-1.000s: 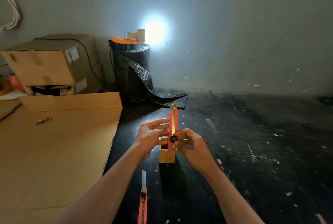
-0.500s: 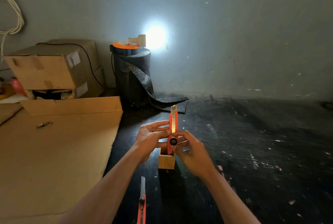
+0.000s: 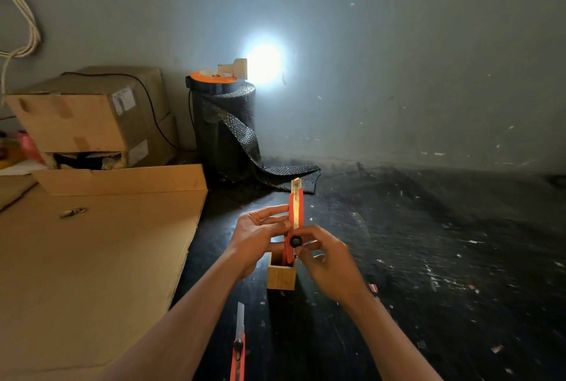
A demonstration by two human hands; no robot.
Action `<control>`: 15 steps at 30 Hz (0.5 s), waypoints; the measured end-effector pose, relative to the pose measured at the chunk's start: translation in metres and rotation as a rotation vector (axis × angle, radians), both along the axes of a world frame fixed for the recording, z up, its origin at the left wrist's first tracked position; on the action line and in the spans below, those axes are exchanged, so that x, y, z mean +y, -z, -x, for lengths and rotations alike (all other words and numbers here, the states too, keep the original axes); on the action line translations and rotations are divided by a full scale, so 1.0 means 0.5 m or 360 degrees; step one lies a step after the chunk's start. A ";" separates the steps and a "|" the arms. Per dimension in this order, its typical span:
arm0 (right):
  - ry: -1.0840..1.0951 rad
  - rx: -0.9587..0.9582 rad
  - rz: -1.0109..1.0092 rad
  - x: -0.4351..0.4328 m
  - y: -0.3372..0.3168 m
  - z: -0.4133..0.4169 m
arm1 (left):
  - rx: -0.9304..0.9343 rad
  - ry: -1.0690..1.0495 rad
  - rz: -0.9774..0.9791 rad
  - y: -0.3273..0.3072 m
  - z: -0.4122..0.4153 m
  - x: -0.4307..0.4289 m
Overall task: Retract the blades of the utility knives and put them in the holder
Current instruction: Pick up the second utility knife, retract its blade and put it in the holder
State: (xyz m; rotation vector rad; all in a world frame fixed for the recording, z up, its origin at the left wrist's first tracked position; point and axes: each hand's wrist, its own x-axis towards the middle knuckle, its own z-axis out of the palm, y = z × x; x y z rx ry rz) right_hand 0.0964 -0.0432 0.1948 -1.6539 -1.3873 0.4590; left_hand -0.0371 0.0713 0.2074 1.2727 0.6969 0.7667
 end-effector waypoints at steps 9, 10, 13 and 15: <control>0.0006 0.0118 -0.0006 0.001 0.006 0.002 | 0.0010 0.0004 -0.0002 0.006 0.001 0.001; -0.0030 0.0055 0.0001 0.001 0.005 0.001 | 0.0007 0.0002 0.0004 0.007 0.002 0.002; -0.0056 -0.0008 0.0025 0.002 0.003 -0.004 | -0.0006 0.0001 0.0016 0.007 0.003 0.003; -0.0034 0.0059 0.0020 0.005 0.007 -0.005 | 0.0003 -0.0006 0.0003 0.007 0.002 0.003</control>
